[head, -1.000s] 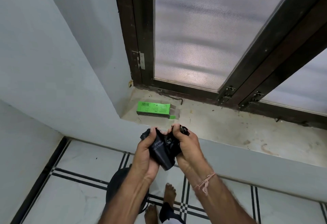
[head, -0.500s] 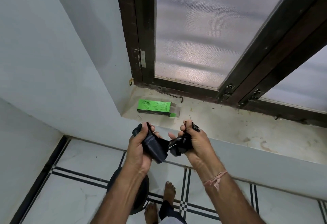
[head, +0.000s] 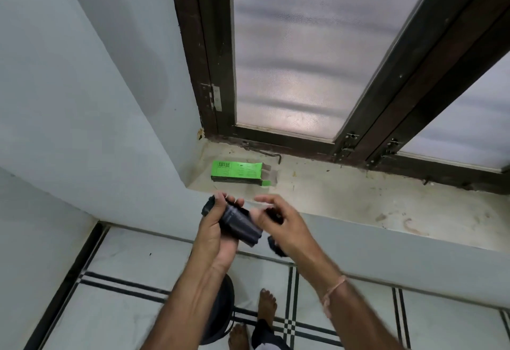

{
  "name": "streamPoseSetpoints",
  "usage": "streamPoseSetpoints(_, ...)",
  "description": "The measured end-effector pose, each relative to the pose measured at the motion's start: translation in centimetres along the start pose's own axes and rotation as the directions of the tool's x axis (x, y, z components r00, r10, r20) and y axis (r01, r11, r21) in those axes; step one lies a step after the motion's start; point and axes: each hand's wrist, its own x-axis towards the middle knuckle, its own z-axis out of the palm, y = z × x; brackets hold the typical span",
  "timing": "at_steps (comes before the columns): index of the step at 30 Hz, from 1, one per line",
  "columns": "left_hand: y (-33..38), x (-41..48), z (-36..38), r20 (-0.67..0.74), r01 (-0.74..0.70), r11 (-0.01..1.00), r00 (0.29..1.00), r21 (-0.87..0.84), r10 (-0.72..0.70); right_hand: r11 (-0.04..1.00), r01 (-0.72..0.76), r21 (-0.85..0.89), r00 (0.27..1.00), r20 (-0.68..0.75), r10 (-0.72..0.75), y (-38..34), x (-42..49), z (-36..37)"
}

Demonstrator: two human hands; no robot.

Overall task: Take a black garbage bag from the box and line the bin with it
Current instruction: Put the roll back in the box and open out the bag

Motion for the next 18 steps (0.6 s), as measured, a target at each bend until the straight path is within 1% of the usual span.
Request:
streamPoseSetpoints(1,-0.2,-0.1,0.6,-0.014,0.024,0.999,1.0,-0.049,-0.025,0.998,0.028,-0.05,0.999,0.045,-0.026,0.6,0.0,0.5)
streamPoseSetpoints(2,-0.4,-0.1,1.0,-0.031,0.042,0.996,0.999,-0.076,-0.044,0.996,0.06,-0.071,0.997,0.043,-0.057,1.1,0.1,0.8)
streamPoseSetpoints(4,-0.4,0.0,1.4,-0.03,0.058,0.995,0.998,-0.076,-0.061,0.994,0.109,-0.02,0.993,-0.053,-0.11,1.7,0.5,0.8)
streamPoseSetpoints(5,-0.4,0.1,1.6,-0.029,0.062,0.997,0.998,-0.054,-0.063,0.994,0.108,0.02,0.989,-0.1,-0.105,1.7,0.7,0.5)
streamPoseSetpoints(6,-0.5,0.4,1.8,-0.04,0.063,0.997,0.997,-0.033,-0.064,0.993,0.103,0.051,0.989,-0.112,-0.097,1.6,0.8,0.3)
streamPoseSetpoints(9,-0.9,1.5,2.9,-0.079,0.046,0.999,0.996,-0.016,-0.047,0.985,0.106,0.139,0.994,-0.038,-0.102,1.8,1.3,-0.2)
streamPoseSetpoints(11,-1.3,2.2,3.2,-0.052,0.008,0.997,0.999,0.078,-0.004,0.962,0.11,0.248,0.994,-0.055,-0.099,1.8,1.6,-0.5)
streamPoseSetpoints(13,-1.5,3.2,3.4,-0.028,-0.042,0.959,0.998,0.281,0.052,0.936,0.114,0.334,0.988,-0.133,-0.073,1.9,2.4,-1.6)
streamPoseSetpoints(14,-1.3,3.5,3.3,-0.027,-0.086,0.896,0.994,0.435,0.109,0.93,0.114,0.349,0.983,-0.177,-0.054,2.1,2.7,-2.3)
streamPoseSetpoints(15,-1.0,4.2,3.0,-0.013,-0.158,0.771,0.977,0.616,0.211,0.927,0.11,0.358,0.975,-0.22,-0.031,2.3,3.1,-3.2)
streamPoseSetpoints(16,-0.5,5.3,2.7,0.042,-0.241,0.55,0.936,0.8,0.349,0.922,0.108,0.371,0.965,-0.262,-0.008,2.6,3.7,-4.4)
streamPoseSetpoints(17,-0.1,6.9,2.3,0.157,-0.298,0.249,0.873,0.922,0.461,0.919,0.106,0.381,0.953,-0.302,0.016,3.0,4.3,-5.5)
streamPoseSetpoints(18,0.4,8.4,1.8,0.286,-0.315,-0.025,0.823,0.949,0.491,0.916,0.103,0.387,0.942,-0.334,0.035,3.2,4.9,-6.3)
